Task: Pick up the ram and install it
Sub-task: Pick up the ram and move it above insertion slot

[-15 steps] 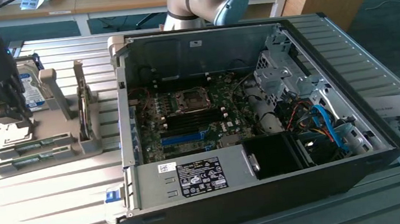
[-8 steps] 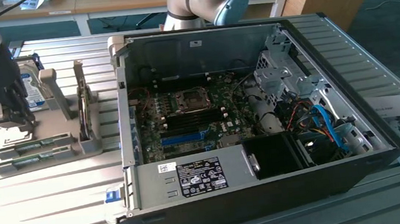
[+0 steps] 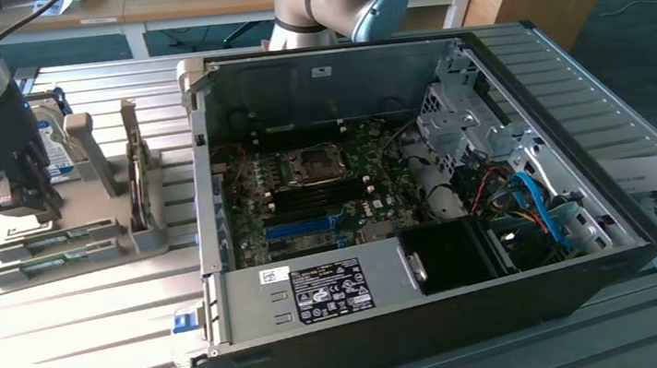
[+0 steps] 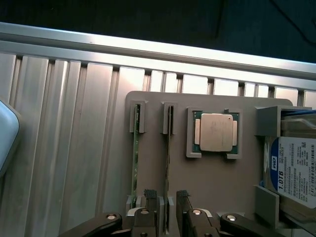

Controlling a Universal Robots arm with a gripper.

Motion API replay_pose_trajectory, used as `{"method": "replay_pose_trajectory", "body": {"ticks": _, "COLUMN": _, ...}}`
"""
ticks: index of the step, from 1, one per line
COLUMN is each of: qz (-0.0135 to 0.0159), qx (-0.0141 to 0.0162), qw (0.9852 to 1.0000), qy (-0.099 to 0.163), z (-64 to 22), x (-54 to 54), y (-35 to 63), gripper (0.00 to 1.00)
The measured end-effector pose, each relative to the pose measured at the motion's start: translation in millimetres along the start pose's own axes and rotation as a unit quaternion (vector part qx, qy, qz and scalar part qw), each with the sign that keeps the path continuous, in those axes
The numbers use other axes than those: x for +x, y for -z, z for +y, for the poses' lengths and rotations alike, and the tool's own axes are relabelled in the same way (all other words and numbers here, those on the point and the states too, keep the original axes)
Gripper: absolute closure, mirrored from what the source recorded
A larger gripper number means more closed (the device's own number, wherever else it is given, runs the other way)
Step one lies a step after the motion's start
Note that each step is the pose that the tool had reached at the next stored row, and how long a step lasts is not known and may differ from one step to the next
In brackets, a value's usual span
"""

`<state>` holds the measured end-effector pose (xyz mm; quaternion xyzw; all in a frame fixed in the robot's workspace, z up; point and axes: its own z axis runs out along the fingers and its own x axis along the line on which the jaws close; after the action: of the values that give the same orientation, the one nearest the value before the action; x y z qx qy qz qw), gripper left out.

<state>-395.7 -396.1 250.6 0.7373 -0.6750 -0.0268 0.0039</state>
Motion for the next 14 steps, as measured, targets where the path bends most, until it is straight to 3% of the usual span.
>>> {"method": "replay_pose_trajectory", "body": {"ticks": 14, "qz": 0.0000, "qx": 0.0001, "qw": 1.0000, "qy": 0.000, "z": 0.8, "x": 9.5, "y": 0.2, "gripper": 0.70}}
